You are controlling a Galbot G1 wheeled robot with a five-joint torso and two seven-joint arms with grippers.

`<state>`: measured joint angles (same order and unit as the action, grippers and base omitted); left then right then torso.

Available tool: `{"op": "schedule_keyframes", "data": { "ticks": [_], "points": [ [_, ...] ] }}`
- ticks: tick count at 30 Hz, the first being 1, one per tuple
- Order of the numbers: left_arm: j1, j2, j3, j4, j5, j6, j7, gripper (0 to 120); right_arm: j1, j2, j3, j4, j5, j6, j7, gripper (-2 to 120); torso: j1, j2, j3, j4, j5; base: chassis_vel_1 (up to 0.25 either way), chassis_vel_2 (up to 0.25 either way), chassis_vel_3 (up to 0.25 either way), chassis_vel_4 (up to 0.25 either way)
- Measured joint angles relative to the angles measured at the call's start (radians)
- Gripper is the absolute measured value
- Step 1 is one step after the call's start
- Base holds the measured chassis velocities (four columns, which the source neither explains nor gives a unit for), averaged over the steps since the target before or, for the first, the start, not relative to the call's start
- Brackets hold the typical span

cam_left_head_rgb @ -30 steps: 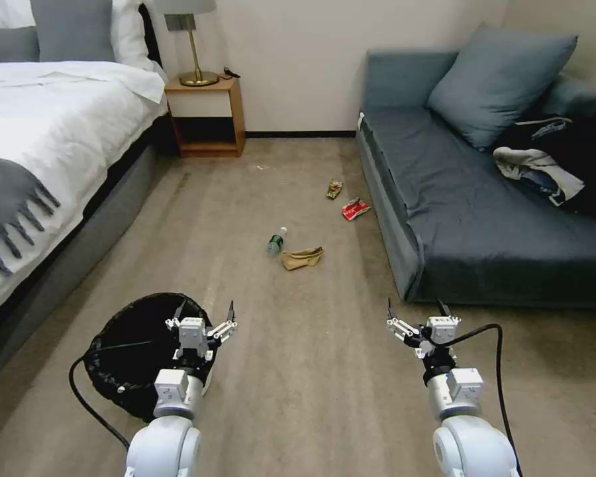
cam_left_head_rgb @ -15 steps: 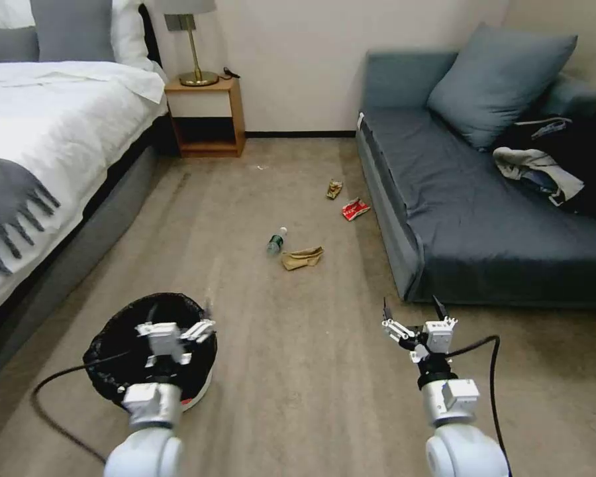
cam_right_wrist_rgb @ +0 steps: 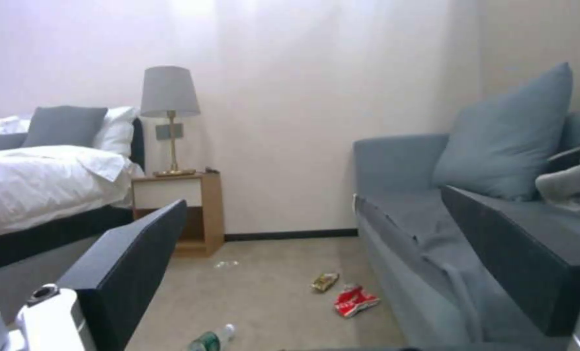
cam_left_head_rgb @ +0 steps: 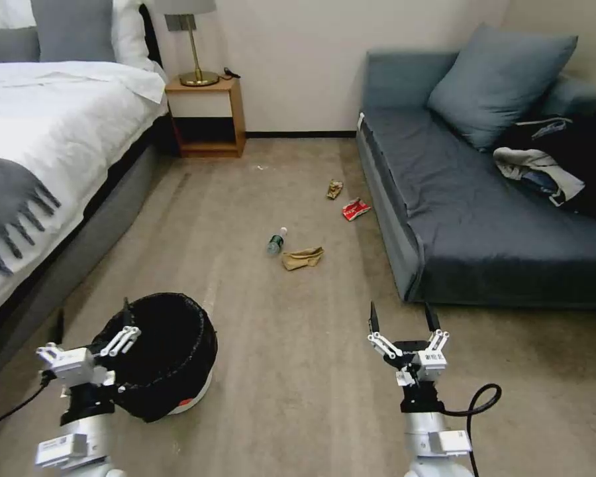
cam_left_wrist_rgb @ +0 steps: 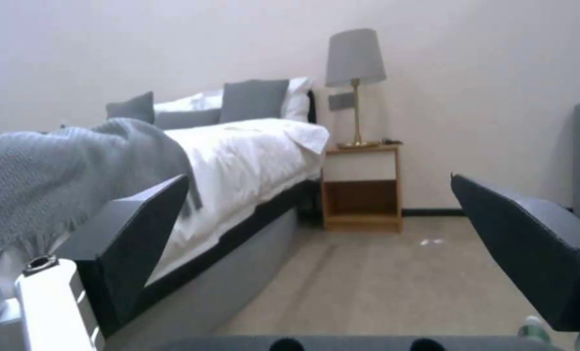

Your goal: Pick up the trash bin, then pick up the garbage on the floor and place it into the trash bin.

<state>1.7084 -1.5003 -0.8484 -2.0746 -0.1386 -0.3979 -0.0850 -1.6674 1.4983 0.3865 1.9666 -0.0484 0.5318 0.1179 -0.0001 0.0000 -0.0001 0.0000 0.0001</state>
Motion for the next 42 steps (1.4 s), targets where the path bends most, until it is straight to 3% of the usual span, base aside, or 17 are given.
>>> {"op": "schedule_keyframes", "data": {
  "ticks": [2, 6, 8, 9, 11, 12, 14, 16, 18, 19, 21, 24, 27, 30, 35, 42],
  "points": [
    [-0.002, 0.002, 0.006, -0.005, 0.000, 0.014, -0.014, 100, 0.001, 0.000, 0.001, 0.000, -0.005, 0.000, -0.001, 100, 0.000, 0.000, 0.000, -0.0001, -0.0002, 0.000, 0.000, 0.000, 0.000],
    [-0.004, 0.003, 0.030, -0.029, -0.017, 0.078, -0.140, 100, 0.045, -0.008, 0.057, 0.017, -0.099, -0.031, -0.077, 100, 0.000, 0.000, 0.000, 0.0003, -0.0006, 0.000, 0.000, 0.000, 0.000],
    [-0.003, 0.001, 0.036, -0.056, -0.078, 0.146, -0.225, 100, 0.052, -0.009, 0.065, 0.018, -0.115, -0.041, -0.092, 100, 0.000, 0.000, 0.000, 0.0000, 0.0003, 0.000, 0.000, 0.000, 0.000],
    [-0.003, 0.001, 0.036, -0.056, -0.078, 0.146, -0.225, 100, 0.052, -0.009, 0.065, 0.018, -0.115, -0.041, -0.092, 100, 0.000, 0.000, 0.000, 0.0000, 0.0003, 0.000, 0.000, 0.000, 0.000],
    [-0.008, -0.005, 0.036, -0.095, -0.167, 0.265, -0.360, 100, 0.053, -0.009, 0.066, 0.018, -0.118, -0.044, -0.095, 100, 0.000, 0.000, 0.000, 0.0000, -0.0001, 0.000, 0.000, 0.000, 0.000],
    [-0.008, -0.005, 0.036, -0.095, -0.167, 0.265, -0.360, 100, 0.053, -0.009, 0.066, 0.018, -0.118, -0.044, -0.095, 100, 0.000, 0.000, 0.000, 0.0000, -0.0001, 0.000, 0.000, 0.000, 0.000],
    [-0.012, -0.006, 0.031, -0.136, -0.283, 0.379, -0.499, 100, 0.054, -0.013, 0.066, 0.020, -0.119, -0.061, -0.096, 100, 0.000, 0.000, 0.000, 0.0000, 0.0001, 0.000, 0.000, 0.000, 0.000],
    [-0.013, -0.006, 0.027, -0.138, -0.310, 0.394, -0.524, 100, 0.054, -0.018, 0.066, 0.023, -0.117, -0.078, -0.095, 100, 0.000, 0.000, 0.000, 0.0000, 0.0002, 0.000, 0.000, 0.000, 0.000],
    [-0.018, -0.004, 0.013, -0.123, -0.348, 0.406, -0.567, 100, 0.059, -0.040, 0.064, 0.039, -0.103, -0.180, -0.090, 100, 0.000, 0.000, 0.000, 0.0000, 0.0000, 0.000, 0.000, 0.000, 0.000],
    [-0.018, -0.004, 0.013, -0.123, -0.348, 0.406, -0.567, 100, 0.059, -0.040, 0.064, 0.039, -0.103, -0.180, -0.090, 100, 0.000, 0.000, 0.000, 0.0000, 0.0000, 0.000, 0.000, 0.000, 0.000],
    [-0.021, -0.003, 0.007, -0.110, -0.366, 0.414, -0.575, 100, 0.062, -0.059, 0.063, 0.053, -0.089, -0.267, -0.084, 100, 0.000, 0.000, 0.000, 0.0001, -0.0003, 0.000, 0.000, 0.000, 0.000],
    [-0.030, -0.001, 0.001, -0.102, -0.393, 0.439, -0.581, 100, 0.063, -0.064, 0.062, 0.056, -0.084, -0.290, -0.083, 100, 0.000, 0.000, 0.000, 0.0001, -0.0001, 0.000, 0.000, 0.000, 0.000],
    [-0.059, 0.006, -0.007, -0.083, -0.444, 0.491, -0.589, 100, 0.064, -0.064, 0.062, 0.056, -0.083, -0.293, -0.082, 100, 0.000, 0.000, 0.000, 0.0001, -0.0001, 0.000, 0.000, 0.000, 0.000],
    [-0.131, 0.026, -0.009, -0.026, -0.516, 0.570, -0.586, 100, 0.065, -0.072, 0.063, 0.058, -0.077, -0.310, -0.094, 100, 0.000, 0.000, 0.000, 0.0000, -0.0001, 0.000, 0.000, 0.000, 0.000],
    [-0.205, 0.036, 0.000, 0.028, -0.574, 0.694, -0.565, 100, 0.081, -0.127, 0.082, 0.070, -0.042, -0.417, -0.212, 100, 0.000, 0.000, 0.000, -0.0002, 0.0000, 0.000, 0.000, 0.000, 0.000],
    [-0.234, 0.019, 0.016, 0.086, -0.570, 0.764, -0.588, 100, 0.079, -0.132, 0.093, 0.067, -0.046, -0.413, -0.226, 100, 0.000, 0.000, 0.000, -0.0001, -0.0001, 0.000, 0.000, 0.000, 0.000]
  ]
}}
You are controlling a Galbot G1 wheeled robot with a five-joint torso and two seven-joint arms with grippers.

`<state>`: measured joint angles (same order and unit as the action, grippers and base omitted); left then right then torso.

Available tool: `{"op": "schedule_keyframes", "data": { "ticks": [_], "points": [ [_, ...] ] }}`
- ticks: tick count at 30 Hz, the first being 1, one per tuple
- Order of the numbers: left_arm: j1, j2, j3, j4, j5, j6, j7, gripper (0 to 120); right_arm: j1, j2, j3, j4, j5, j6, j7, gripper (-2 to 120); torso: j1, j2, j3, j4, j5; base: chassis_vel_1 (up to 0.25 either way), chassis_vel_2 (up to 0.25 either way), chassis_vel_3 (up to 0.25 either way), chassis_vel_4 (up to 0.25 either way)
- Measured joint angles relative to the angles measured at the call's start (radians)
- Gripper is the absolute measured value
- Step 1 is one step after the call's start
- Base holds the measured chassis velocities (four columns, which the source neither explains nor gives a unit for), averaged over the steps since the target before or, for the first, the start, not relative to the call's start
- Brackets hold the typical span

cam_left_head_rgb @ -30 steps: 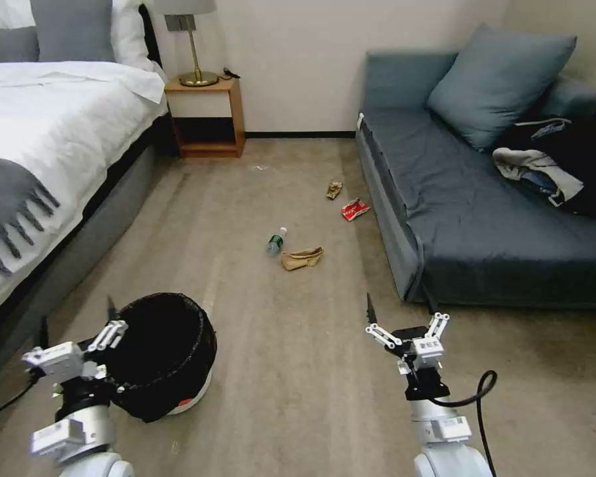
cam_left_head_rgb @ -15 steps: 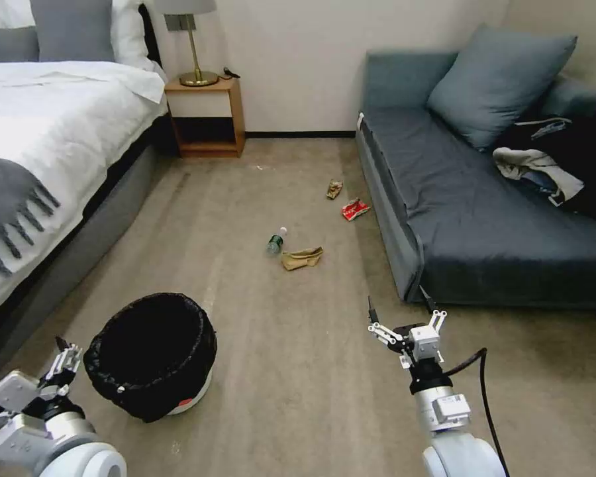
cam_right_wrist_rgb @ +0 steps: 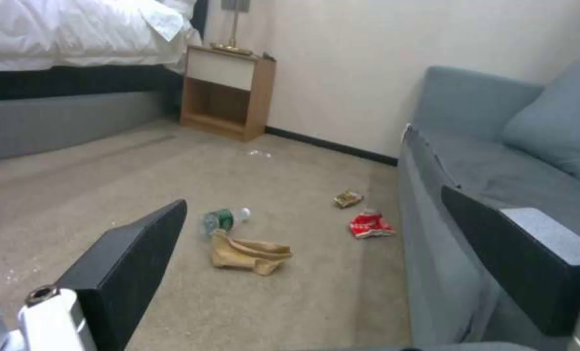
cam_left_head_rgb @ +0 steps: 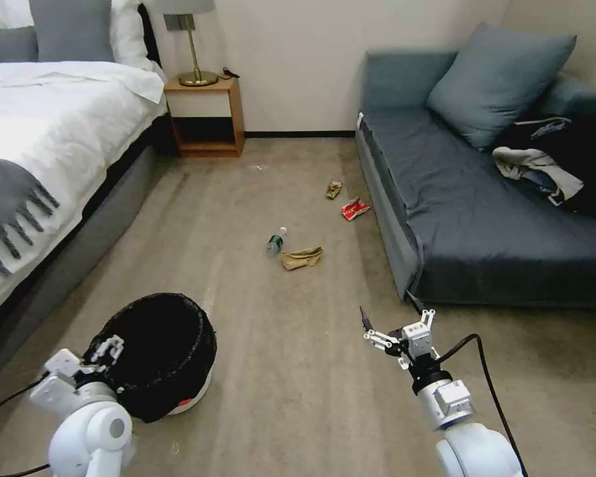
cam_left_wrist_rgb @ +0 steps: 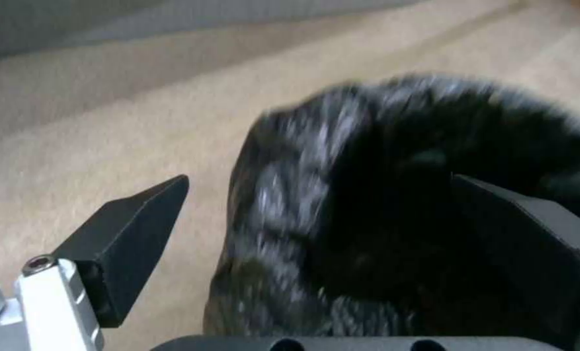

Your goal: Pick up the trash bin, then pick up the garbage on the floor and place it into the trash bin.

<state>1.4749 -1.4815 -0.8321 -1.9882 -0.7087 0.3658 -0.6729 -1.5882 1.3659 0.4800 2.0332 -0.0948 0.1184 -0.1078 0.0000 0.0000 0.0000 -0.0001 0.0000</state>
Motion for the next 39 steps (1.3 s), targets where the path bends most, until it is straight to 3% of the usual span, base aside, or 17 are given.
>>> {"op": "schedule_keyframes", "data": {
  "ticks": [7, 10, 15, 18, 30, 32, 33, 39],
  "points": [
    [-0.012, -0.002, 0.002, 0.043, 0.001, -0.004, -0.009, 100, -0.002, 0.003, 0.003, -0.006, -0.001, 0.012, 0.000, 100, 0.000, 0.000, 0.000, 0.0000, 0.0000, 0.000, 0.000, 0.000, 0.000],
    [-0.012, -0.002, 0.004, 0.050, 0.008, -0.008, -0.002, 94, -0.002, 0.006, 0.000, -0.006, -0.002, 0.015, 0.001, 100, 0.000, 0.000, 0.000, 0.0000, 0.0000, 0.000, 0.000, 0.000, 0.000],
    [-0.008, -0.004, 0.007, 0.060, 0.043, -0.011, 0.007, 77, -0.009, 0.008, -0.003, -0.004, -0.003, 0.019, 0.001, 100, 0.000, 0.000, 0.000, 0.0001, 0.0000, 0.000, 0.000, 0.000, 0.000],
    [0.007, 0.000, 0.008, 0.068, 0.089, -0.021, 0.013, 60, -0.018, 0.006, -0.002, -0.001, -0.007, 0.034, -0.002, 100, 0.000, 0.000, 0.000, 0.0001, 0.0000, 0.000, 0.000, 0.000, 0.000],
    [0.048, 0.017, 0.003, 0.049, 0.110, -0.024, 0.031, 18, -0.021, 0.014, -0.015, -0.010, 0.000, 0.080, 0.007, 100, 0.000, 0.000, 0.000, 0.0000, 0.0000, 0.000, 0.000, 0.000, 0.000],
    [0.049, 0.017, 0.003, 0.049, 0.110, -0.024, 0.032, 18, -0.020, 0.014, -0.016, -0.010, 0.002, 0.081, 0.009, 100, 0.000, 0.000, 0.000, 0.0001, 0.0000, 0.000, 0.000, 0.000, 0.000],
    [0.056, 0.019, 0.003, 0.048, 0.120, -0.028, 0.040, 9, -0.015, 0.014, -0.021, -0.010, 0.021, 0.080, 0.021, 100, 0.000, 0.000, 0.000, 0.0000, -0.0002, 0.000, 0.000, 0.000, 0.000],
    [0.091, 0.031, 0.002, 0.027, 0.209, -0.041, 0.094, 8, -0.010, 0.005, -0.012, -0.009, 0.061, 0.072, -0.009, 100, 0.000, 0.000, 0.000, 0.0001, -0.0003, 0.000, 0.000, 0.000, 0.000]
  ]
}}
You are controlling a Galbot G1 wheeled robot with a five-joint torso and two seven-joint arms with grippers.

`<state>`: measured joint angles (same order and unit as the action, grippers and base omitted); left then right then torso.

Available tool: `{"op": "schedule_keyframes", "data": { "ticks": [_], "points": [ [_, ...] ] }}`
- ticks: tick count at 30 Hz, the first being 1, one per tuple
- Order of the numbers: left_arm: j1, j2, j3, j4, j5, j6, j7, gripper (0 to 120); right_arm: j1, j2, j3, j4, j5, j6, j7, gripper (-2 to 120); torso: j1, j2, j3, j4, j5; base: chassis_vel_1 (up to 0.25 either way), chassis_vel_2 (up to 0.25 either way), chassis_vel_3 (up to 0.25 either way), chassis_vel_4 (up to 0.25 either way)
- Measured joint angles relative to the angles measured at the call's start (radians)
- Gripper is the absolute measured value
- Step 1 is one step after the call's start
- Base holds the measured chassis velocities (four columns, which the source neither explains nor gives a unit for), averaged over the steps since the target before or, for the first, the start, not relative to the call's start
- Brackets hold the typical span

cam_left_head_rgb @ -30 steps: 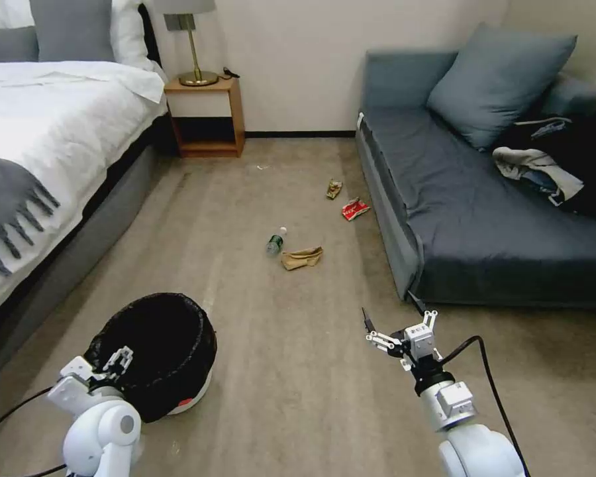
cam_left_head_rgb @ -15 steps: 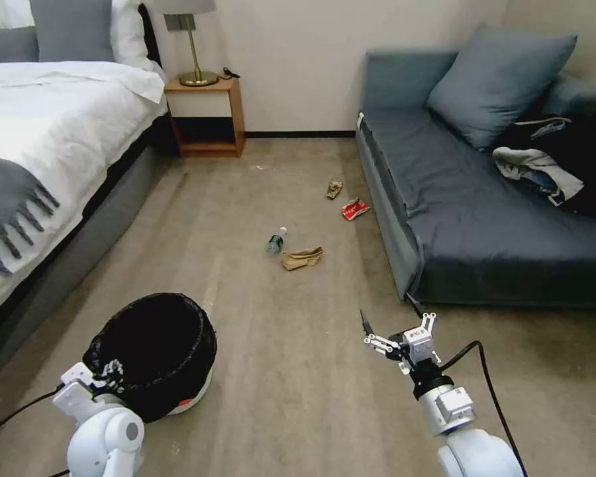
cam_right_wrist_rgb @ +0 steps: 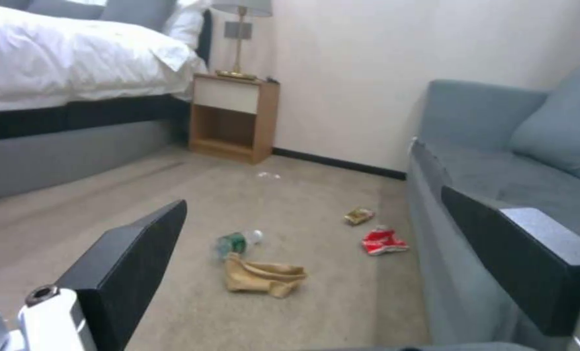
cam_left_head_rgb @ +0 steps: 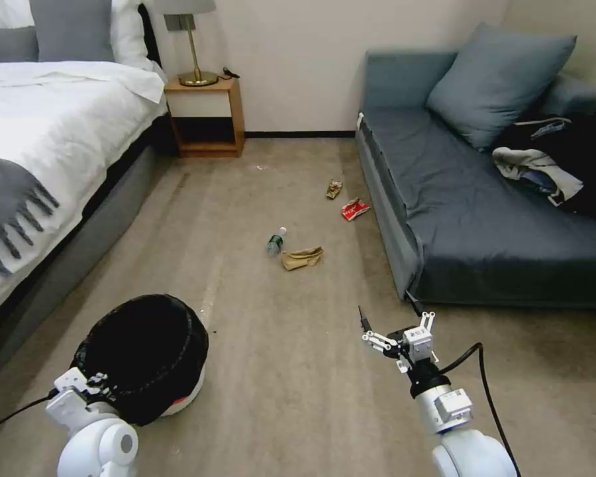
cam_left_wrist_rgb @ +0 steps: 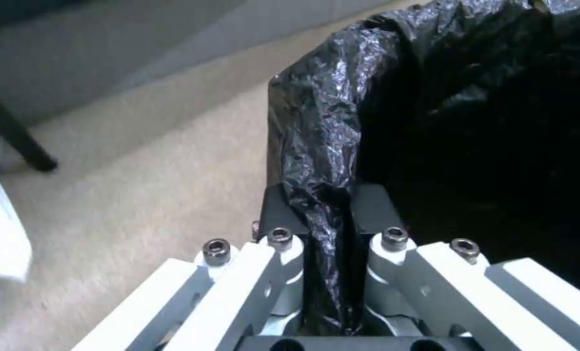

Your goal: Pick up the trash bin, then pick up the garbage on the floor and place it into the trash bin.

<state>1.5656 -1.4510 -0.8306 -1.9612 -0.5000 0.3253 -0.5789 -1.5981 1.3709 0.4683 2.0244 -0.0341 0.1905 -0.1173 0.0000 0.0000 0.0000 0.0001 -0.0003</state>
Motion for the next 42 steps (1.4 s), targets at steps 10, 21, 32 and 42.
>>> {"op": "schedule_keyframes", "data": {
  "ticks": [10, 21, 32, 42],
  "points": [
    [0.095, 0.036, -0.044, -0.081, 0.458, -0.021, 0.341, 7, -0.017, -0.007, 0.022, -0.007, 0.068, 0.121, -0.089, 100, 0.000, 0.000, 0.000, 0.0000, 0.0003, 0.000, 0.000, 0.000, 0.000],
    [0.135, 0.008, -0.046, -0.099, 0.515, -0.135, 0.476, 7, 0.031, -0.003, 0.035, -0.061, 0.066, 0.211, -0.031, 100, 0.000, 0.000, 0.000, 0.0000, 0.0002, 0.000, 0.000, 0.000, 0.000],
    [0.112, 0.008, -0.052, -0.066, 0.451, -0.226, 0.520, 7, 0.057, 0.008, 0.027, -0.098, 0.064, 0.196, -0.002, 100, 0.000, 0.000, 0.000, 0.0000, 0.0003, 0.000, 0.000, 0.000, 0.000],
    [0.093, 0.007, -0.054, -0.039, 0.471, -0.226, 0.519, 7, 0.074, 0.008, 0.025, -0.112, 0.059, 0.190, -0.009, 100, 0.000, 0.000, 0.000, -0.0001, 0.0003, -0.046, 0.038, 0.039, -0.037]
  ]
}}
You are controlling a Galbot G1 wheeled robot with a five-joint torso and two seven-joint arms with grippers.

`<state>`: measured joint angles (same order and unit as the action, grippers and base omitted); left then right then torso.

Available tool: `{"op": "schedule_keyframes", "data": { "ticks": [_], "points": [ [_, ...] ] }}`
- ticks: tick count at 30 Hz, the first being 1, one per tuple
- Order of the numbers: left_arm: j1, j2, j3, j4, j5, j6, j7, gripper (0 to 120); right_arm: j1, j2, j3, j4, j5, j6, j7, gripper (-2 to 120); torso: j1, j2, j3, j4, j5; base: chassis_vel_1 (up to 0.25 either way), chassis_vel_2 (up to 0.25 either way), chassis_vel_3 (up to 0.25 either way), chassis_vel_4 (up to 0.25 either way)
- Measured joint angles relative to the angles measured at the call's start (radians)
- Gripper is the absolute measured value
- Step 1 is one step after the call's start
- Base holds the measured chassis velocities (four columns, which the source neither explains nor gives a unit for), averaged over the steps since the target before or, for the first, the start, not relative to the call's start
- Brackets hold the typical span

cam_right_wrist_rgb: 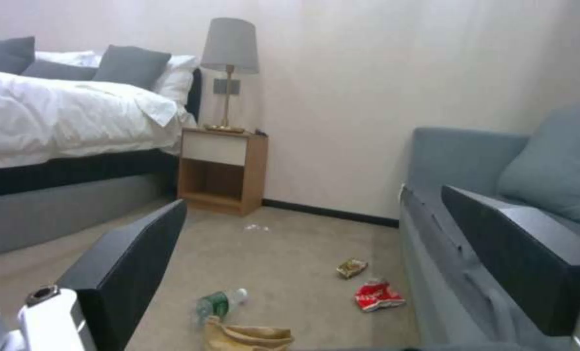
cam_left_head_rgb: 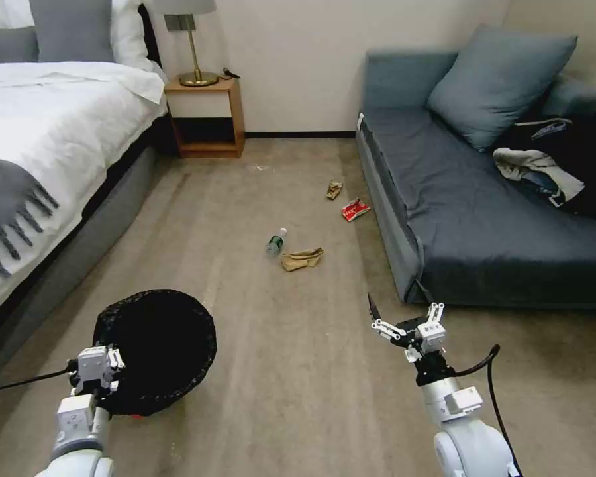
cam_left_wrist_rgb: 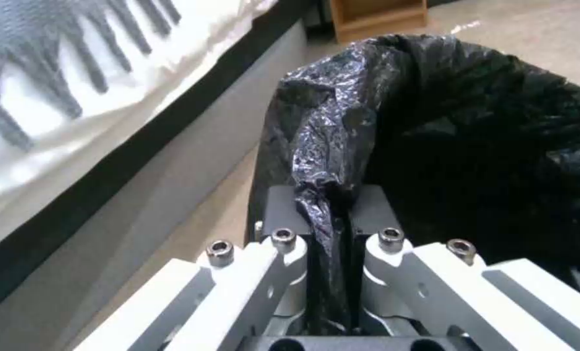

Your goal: Pick up the trash bin, then pick up the garbage on the floor and place it into the trash bin.

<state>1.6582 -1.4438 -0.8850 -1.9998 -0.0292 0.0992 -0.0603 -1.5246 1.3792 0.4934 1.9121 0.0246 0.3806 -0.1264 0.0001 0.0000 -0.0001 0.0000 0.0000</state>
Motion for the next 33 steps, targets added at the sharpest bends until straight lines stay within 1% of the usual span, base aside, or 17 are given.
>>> {"op": "schedule_keyframes", "data": {
  "ticks": [5, 13, 18, 19, 21, 28, 29, 33],
  "points": [
    [0.000, 0.000, 0.000, 0.007, 0.005, -0.009, -0.002, 7, 0.008, 0.004, -0.001, -0.008, -0.004, 0.000, -0.009, 100, 0.000, 0.000, 0.000, 0.0000, 0.0001, -0.175, 0.162, 0.173, -0.166],
    [0.000, 0.002, -0.001, 0.008, 0.003, -0.013, -0.005, 7, 0.014, 0.007, -0.005, -0.014, -0.010, 0.000, -0.015, 100, 0.000, 0.000, 0.000, 0.0000, -0.0001, -0.249, 0.263, 0.259, -0.242],
    [-0.001, 0.004, -0.003, 0.008, 0.002, -0.013, -0.007, 7, 0.014, -0.001, -0.007, -0.013, -0.007, 0.000, -0.021, 100, 0.000, 0.000, 0.000, 0.0000, 0.0004, -0.321, 0.301, 0.311, -0.310],
    [-0.001, 0.004, -0.003, 0.008, 0.001, -0.014, -0.007, 7, 0.013, -0.004, -0.007, -0.013, -0.006, 0.000, -0.023, 100, 0.000, 0.000, 0.000, -0.0001, -0.0005, -0.358, 0.348, 0.358, -0.294],
    [0.000, 0.005, -0.002, 0.009, 0.001, -0.018, -0.008, 7, 0.013, -0.006, -0.007, -0.013, -0.006, 0.000, -0.025, 100, 0.000, 0.000, 0.000, -0.0001, 0.0002, -0.348, 0.349, 0.363, -0.347],
    [0.000, 0.009, -0.002, 0.013, 0.000, -0.021, -0.008, 7, 0.018, -0.007, -0.011, -0.018, -0.008, 0.000, -0.032, 100, 0.000, 0.000, 0.000, -0.0001, -0.0003, -0.339, 0.343, 0.349, -0.354],
    [0.000, 0.011, -0.003, 0.013, 0.000, -0.021, -0.008, 7, 0.021, -0.009, -0.014, -0.023, -0.010, 0.000, -0.032, 100, 0.000, 0.000, 0.000, -0.0001, 0.0002, -0.323, 0.322, 0.320, -0.350],
    [0.002, 0.018, -0.005, 0.015, -0.001, -0.025, -0.010, 7, 0.027, -0.032, -0.028, -0.033, -0.012, 0.005, -0.027, 100, 0.000, 0.000, 0.000, -0.0001, -0.0004, -0.327, 0.331, 0.335, -0.353]
  ]
}}
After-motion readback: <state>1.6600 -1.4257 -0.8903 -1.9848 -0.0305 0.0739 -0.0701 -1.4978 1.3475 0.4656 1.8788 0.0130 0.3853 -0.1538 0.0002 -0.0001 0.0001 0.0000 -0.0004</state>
